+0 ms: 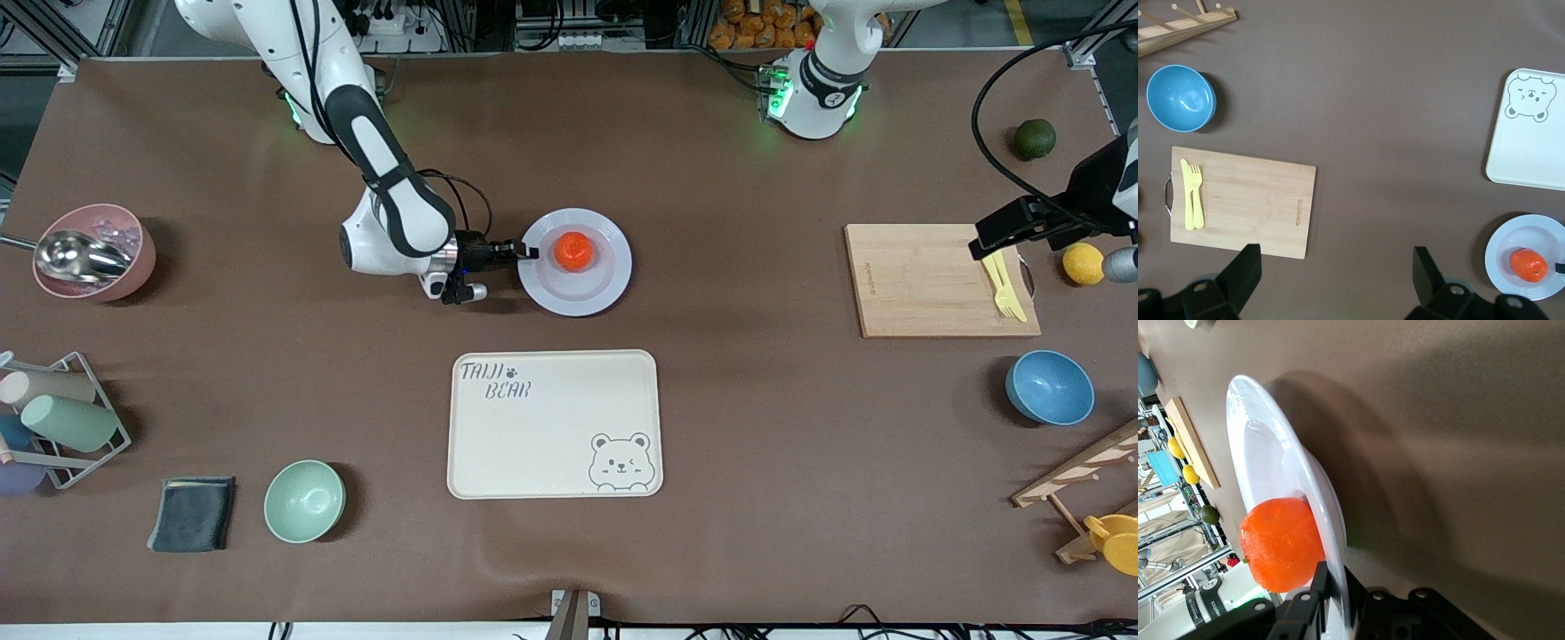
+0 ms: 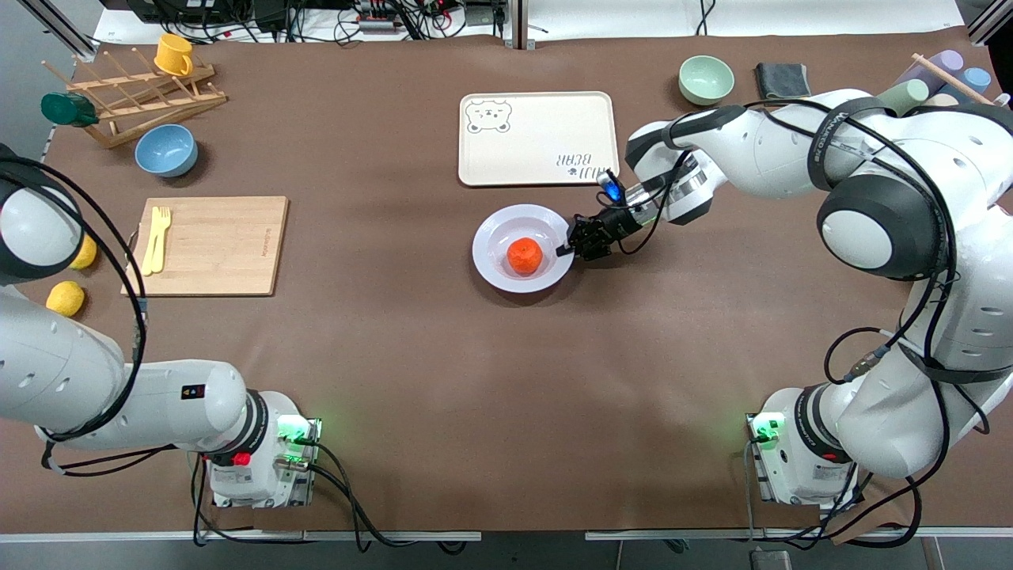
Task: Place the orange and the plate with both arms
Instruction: 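Grip the white plate rim with the right gripper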
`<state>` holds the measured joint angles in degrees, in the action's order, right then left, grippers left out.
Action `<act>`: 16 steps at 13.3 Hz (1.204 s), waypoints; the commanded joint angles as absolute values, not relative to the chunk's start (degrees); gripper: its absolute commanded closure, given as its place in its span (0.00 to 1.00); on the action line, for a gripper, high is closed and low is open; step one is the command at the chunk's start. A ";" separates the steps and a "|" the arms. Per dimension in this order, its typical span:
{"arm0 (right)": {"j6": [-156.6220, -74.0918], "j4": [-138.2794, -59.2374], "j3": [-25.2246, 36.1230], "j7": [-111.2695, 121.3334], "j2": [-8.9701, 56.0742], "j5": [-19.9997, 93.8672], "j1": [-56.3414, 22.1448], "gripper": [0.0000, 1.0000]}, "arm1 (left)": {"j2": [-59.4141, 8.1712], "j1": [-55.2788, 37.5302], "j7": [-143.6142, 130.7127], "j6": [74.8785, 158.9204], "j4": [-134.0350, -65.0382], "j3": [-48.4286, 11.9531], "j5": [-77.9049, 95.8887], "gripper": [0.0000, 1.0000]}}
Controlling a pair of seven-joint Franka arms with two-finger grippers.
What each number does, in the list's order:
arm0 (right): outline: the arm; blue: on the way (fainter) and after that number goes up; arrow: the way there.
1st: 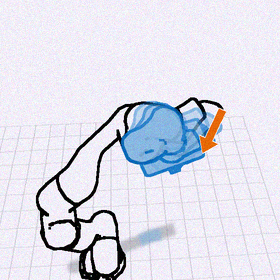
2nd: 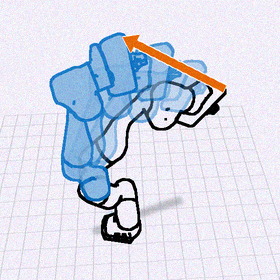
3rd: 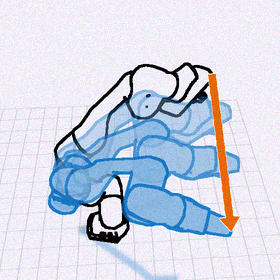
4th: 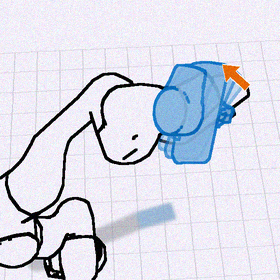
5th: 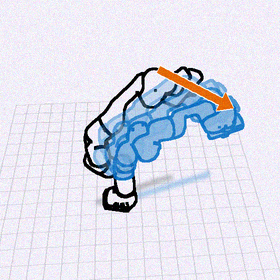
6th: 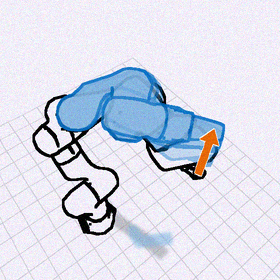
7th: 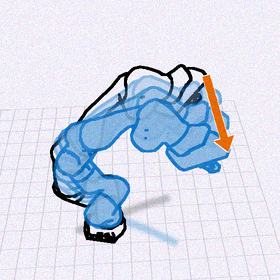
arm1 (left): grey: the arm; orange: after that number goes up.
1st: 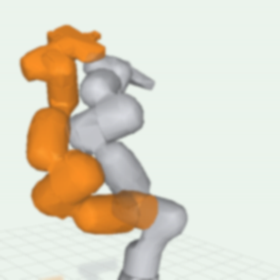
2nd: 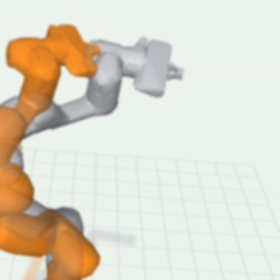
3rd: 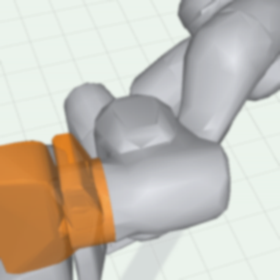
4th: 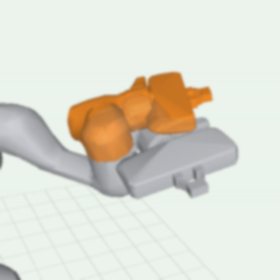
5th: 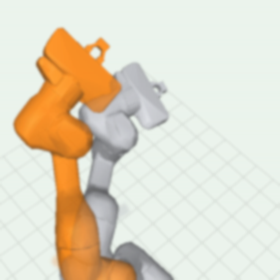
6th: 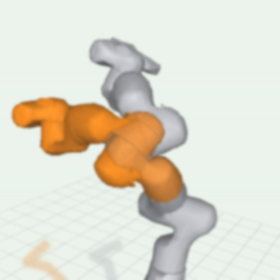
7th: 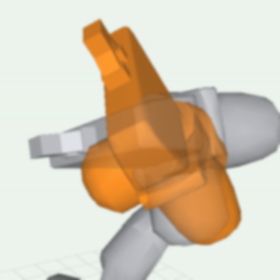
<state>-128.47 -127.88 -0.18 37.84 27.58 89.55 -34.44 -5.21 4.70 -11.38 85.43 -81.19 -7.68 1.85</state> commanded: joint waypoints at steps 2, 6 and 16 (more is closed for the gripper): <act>-129.11 -128.06 0.18 38.50 27.69 91.49 -34.72 1.00 | -3.69 5.19 -10.20 85.52 -82.53 -7.65 1.14 0.00; -128.76 -128.23 0.18 37.53 25.76 91.49 -34.63 1.00 | -3.78 5.19 -10.20 85.52 -82.70 -7.56 1.14 0.00; -128.76 -129.55 0.26 33.22 18.29 91.49 -34.19 1.00 | -3.43 5.19 -10.20 85.43 -82.97 -7.56 1.14 0.00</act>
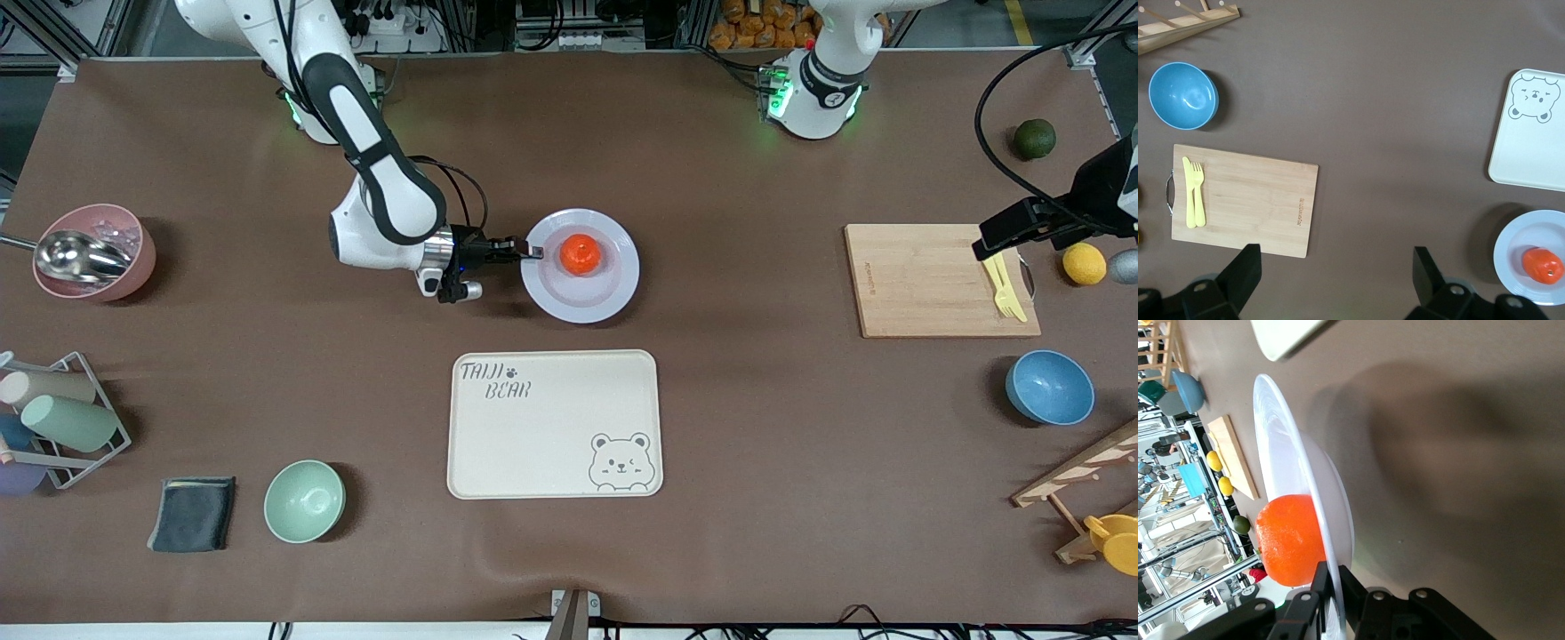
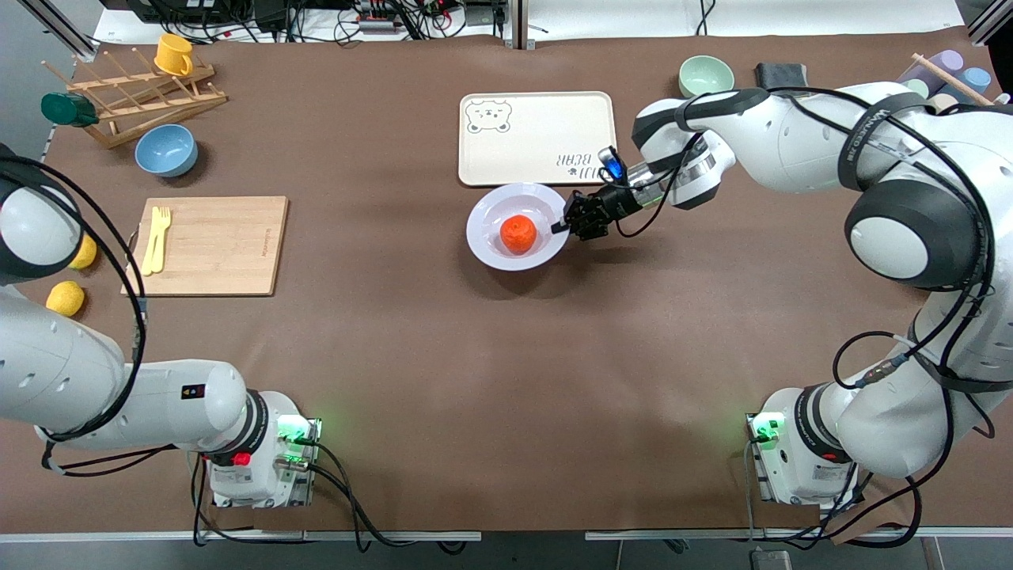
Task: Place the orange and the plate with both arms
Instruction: 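Grip the white plate rim with the right gripper, then slide the plate with the right gripper onto the bear tray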
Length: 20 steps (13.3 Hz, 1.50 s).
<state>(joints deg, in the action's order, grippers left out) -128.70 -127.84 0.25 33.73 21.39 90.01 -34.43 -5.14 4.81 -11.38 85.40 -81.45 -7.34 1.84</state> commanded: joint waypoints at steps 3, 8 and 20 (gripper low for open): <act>-129.29 -129.38 0.61 33.84 16.53 91.58 -33.75 1.00 | -3.34 5.19 -10.20 85.43 -82.97 -7.56 1.14 0.00; -129.29 -126.13 0.62 33.14 17.23 91.76 -30.94 1.00 | -3.43 5.19 -10.20 85.17 -82.71 -7.47 1.14 0.00; -131.05 -116.46 0.62 32.87 22.41 95.19 -27.78 1.00 | -3.34 5.36 -10.11 85.08 -82.62 -7.47 1.14 0.00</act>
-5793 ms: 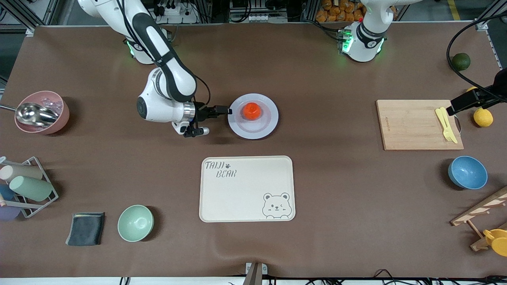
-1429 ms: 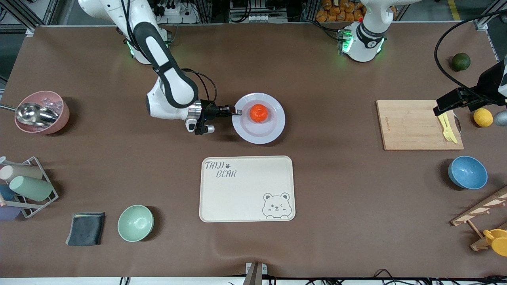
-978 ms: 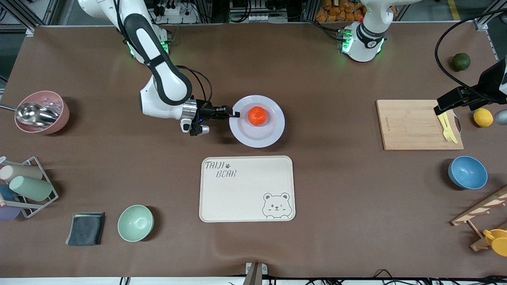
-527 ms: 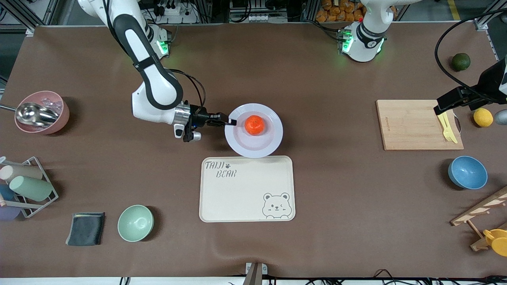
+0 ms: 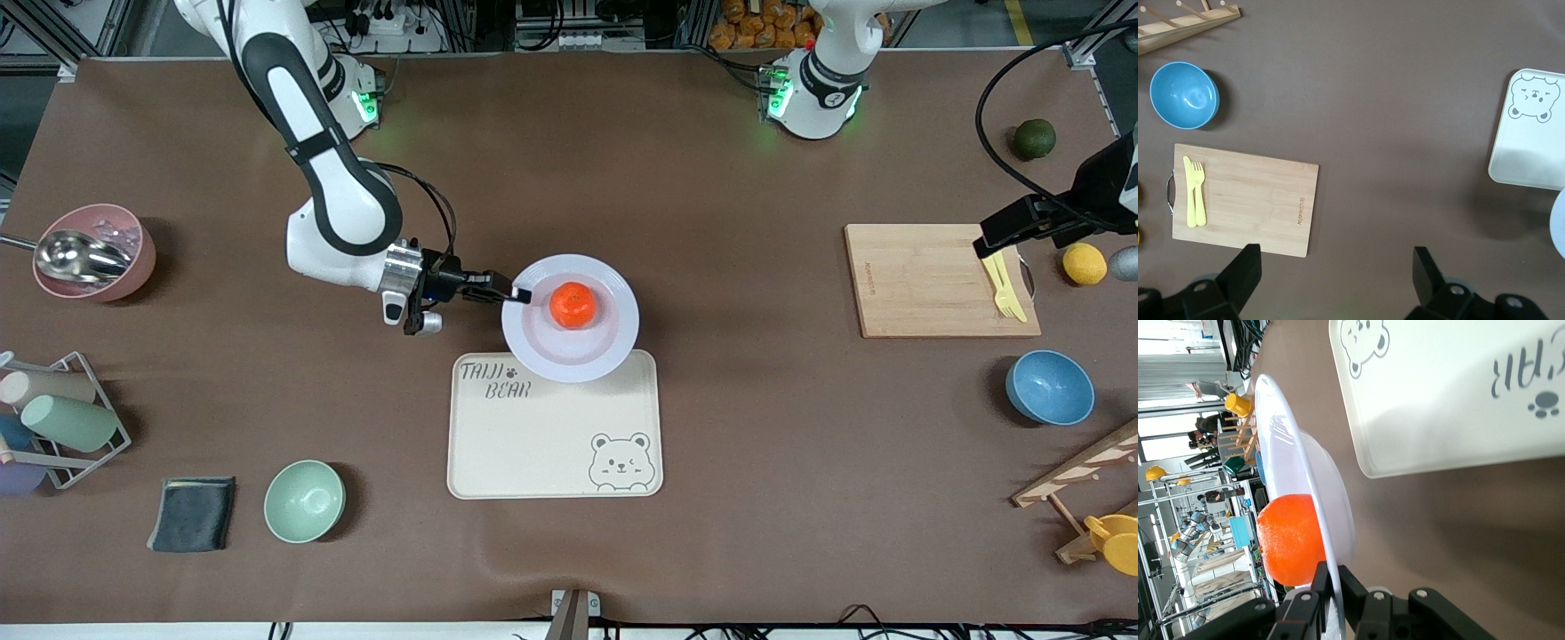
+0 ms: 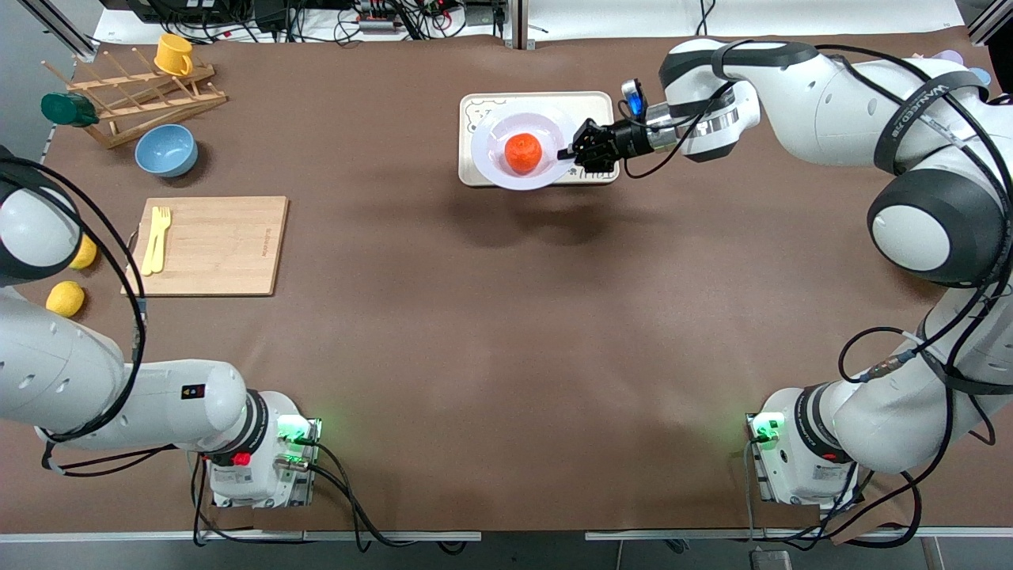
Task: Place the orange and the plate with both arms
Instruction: 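Slide the plate with the right gripper onto the bear tray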
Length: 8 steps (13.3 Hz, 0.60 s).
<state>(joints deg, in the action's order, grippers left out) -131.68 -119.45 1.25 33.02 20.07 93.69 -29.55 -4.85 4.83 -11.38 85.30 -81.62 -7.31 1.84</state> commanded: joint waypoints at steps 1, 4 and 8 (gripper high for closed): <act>-130.96 -115.06 0.62 32.87 23.98 95.19 -27.25 1.00 | -3.34 5.88 -10.11 85.08 -82.97 -7.47 1.14 0.00; -128.68 -107.34 0.61 32.44 31.18 95.10 -24.61 1.00 | -3.43 5.89 -10.11 85.08 -82.97 -7.47 1.14 0.00; -122.55 -97.93 0.62 28.41 39.62 94.31 -21.80 1.00 | -3.43 5.89 -10.11 85.08 -83.06 -7.47 1.14 0.00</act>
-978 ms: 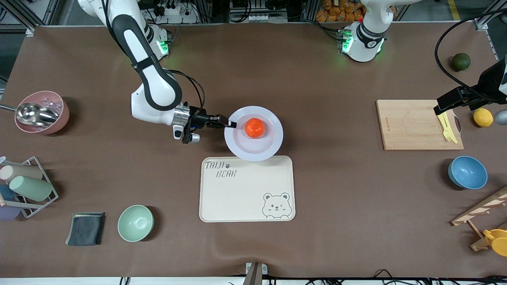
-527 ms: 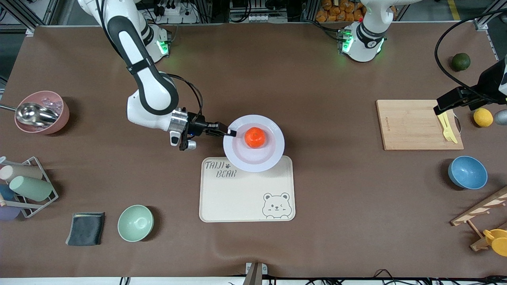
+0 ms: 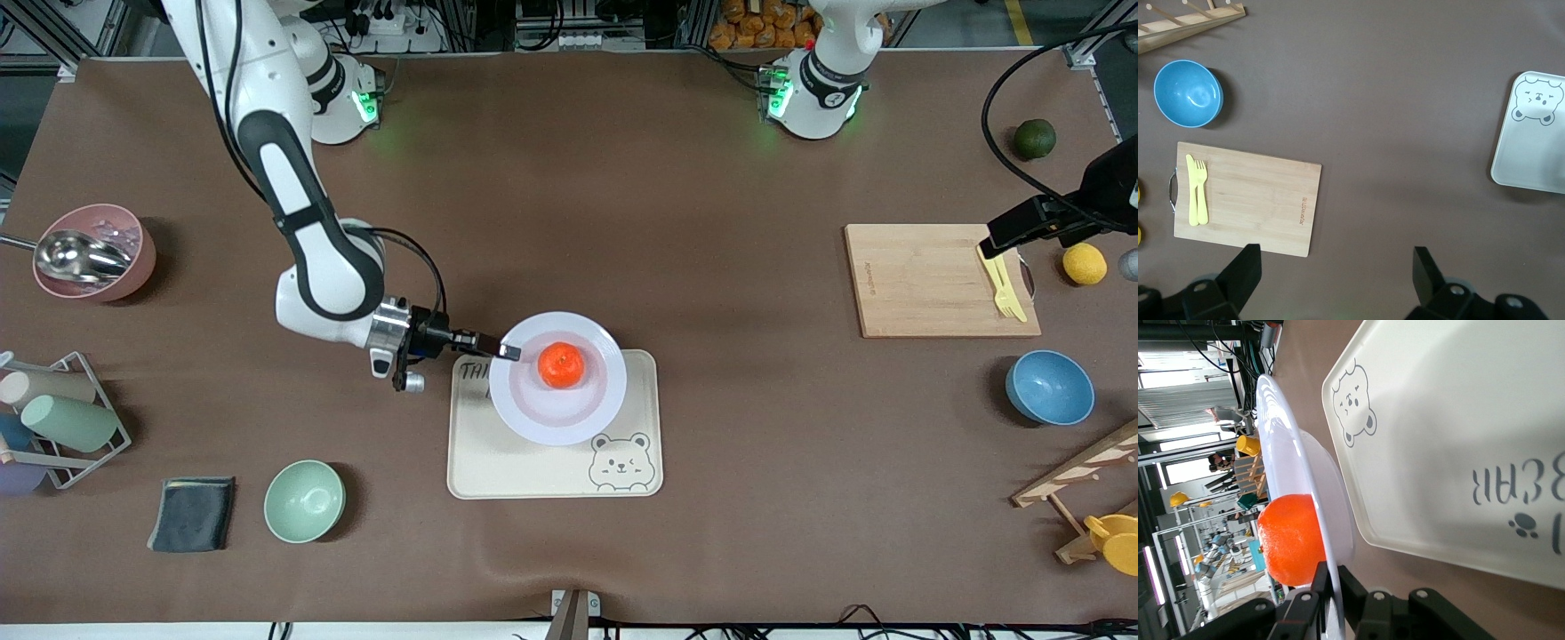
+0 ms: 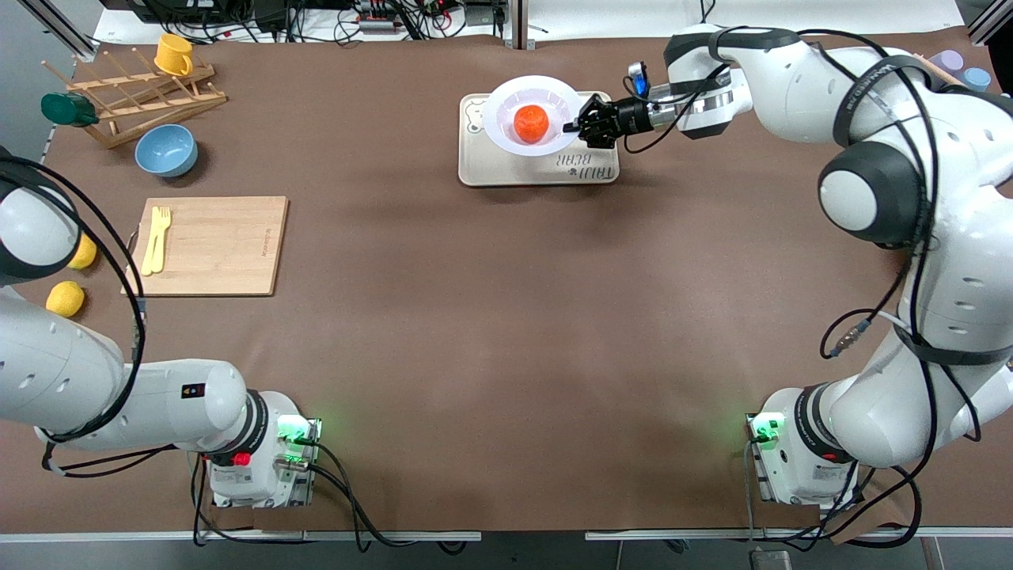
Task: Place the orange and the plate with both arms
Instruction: 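Slide the plate with the right gripper onto the bear tray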
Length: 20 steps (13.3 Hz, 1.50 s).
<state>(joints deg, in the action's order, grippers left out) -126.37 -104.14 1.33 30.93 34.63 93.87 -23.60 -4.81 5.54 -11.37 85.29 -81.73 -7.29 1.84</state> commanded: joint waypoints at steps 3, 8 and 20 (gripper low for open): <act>-122.17 -93.96 0.70 25.66 43.23 91.07 -21.53 1.00 | -3.52 5.89 -10.11 85.08 -83.05 -7.56 1.14 0.00; -125.15 -90.79 0.79 31.71 47.02 85.96 -21.18 1.00 | -3.52 5.89 -10.11 85.08 -82.97 -7.65 1.14 0.00; -125.86 -87.10 0.79 38.84 52.03 87.80 -20.48 0.08 | -3.51 6.15 -9.32 84.90 -83.06 -7.47 1.14 0.00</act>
